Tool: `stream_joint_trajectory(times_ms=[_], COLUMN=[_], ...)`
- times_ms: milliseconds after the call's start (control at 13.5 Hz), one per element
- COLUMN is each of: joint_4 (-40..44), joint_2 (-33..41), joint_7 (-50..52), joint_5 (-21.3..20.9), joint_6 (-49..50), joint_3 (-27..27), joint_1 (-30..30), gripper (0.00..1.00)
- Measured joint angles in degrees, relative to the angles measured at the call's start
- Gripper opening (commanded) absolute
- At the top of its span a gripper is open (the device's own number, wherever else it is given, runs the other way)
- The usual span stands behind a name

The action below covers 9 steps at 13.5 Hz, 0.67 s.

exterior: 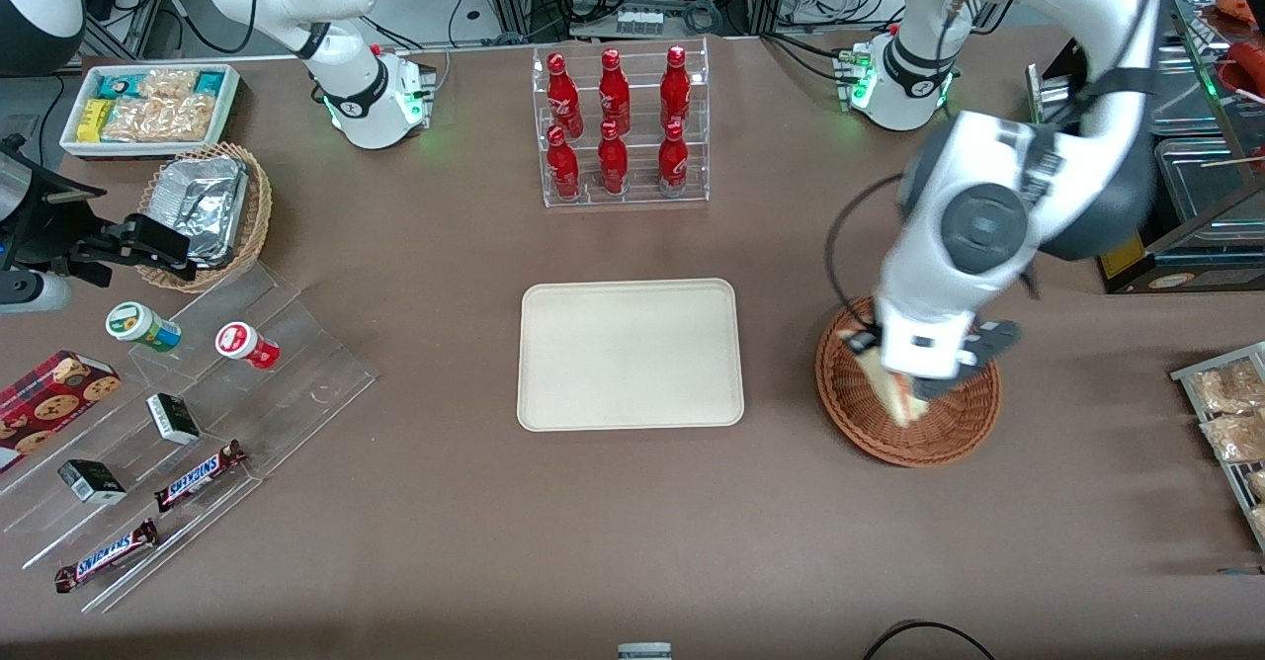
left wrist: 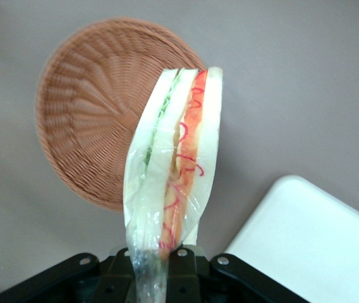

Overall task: Place sandwich from basket to tray
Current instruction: 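Lift the sandwich out of the basket and carry it toward the cream tray, then lower the held sandwich onto the cream tray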

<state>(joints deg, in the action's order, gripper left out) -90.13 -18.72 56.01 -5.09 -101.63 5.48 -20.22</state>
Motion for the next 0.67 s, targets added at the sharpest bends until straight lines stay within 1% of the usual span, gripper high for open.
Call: stream_joint_trajectory(times_ms=[222,370,519,667], joint_4=[1.7,5.4,9.7,12.2], joint_2=[-2.9,-7.3,-12.2,-16.0], joint_7=[0.2,0.2,0.2,0.2], joint_5=[0.2,1.0,1.3,1.3], joint_6=[-1.8,-3.1,-4.2,-6.0], joint_3=[0.6,1.4,2.3,3.7], joint_1=[-6.0,-9.3,-11.3,-12.4], gripper=[0.0,0.0,0.0,0.0])
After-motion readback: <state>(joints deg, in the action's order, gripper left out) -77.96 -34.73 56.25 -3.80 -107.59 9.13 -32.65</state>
